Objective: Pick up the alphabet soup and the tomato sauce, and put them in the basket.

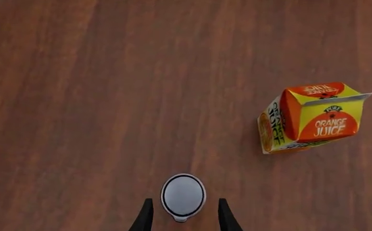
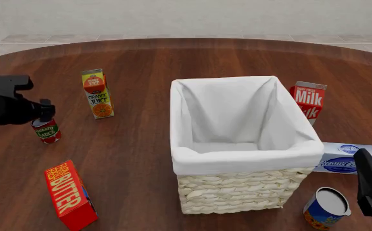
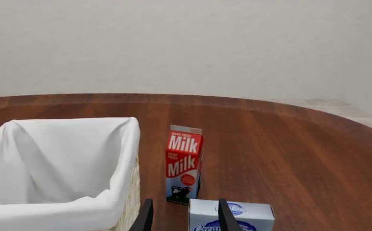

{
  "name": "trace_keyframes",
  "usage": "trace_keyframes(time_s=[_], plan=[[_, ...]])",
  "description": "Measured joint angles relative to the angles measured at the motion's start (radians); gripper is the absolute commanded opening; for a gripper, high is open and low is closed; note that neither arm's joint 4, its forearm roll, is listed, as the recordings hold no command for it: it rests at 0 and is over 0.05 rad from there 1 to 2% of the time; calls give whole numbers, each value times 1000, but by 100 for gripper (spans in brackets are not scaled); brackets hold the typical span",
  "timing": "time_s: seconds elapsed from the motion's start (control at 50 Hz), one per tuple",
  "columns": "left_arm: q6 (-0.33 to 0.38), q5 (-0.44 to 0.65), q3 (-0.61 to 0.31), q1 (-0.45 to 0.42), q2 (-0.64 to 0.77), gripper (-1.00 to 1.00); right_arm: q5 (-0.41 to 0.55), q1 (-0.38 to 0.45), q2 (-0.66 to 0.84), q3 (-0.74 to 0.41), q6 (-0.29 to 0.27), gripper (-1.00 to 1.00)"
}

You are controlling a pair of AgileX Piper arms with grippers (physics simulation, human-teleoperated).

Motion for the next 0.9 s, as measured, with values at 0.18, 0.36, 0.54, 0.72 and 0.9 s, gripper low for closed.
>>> trace_keyframes(time_s=[0.18, 0.36, 0.54, 0.72, 0.9], plan=[[5, -19, 3, 4, 25, 100, 1, 1, -1, 0, 0, 100], [10, -36, 3, 7, 51, 100, 3, 1, -3, 0, 1, 100], [18, -53, 2, 15, 76, 100, 4, 1, -4, 0, 1, 100], [27, -69, 0, 20, 102, 100, 4, 0, -4, 0, 1, 100], [32, -83, 3, 22, 124, 100, 5, -1, -5, 0, 2, 100]])
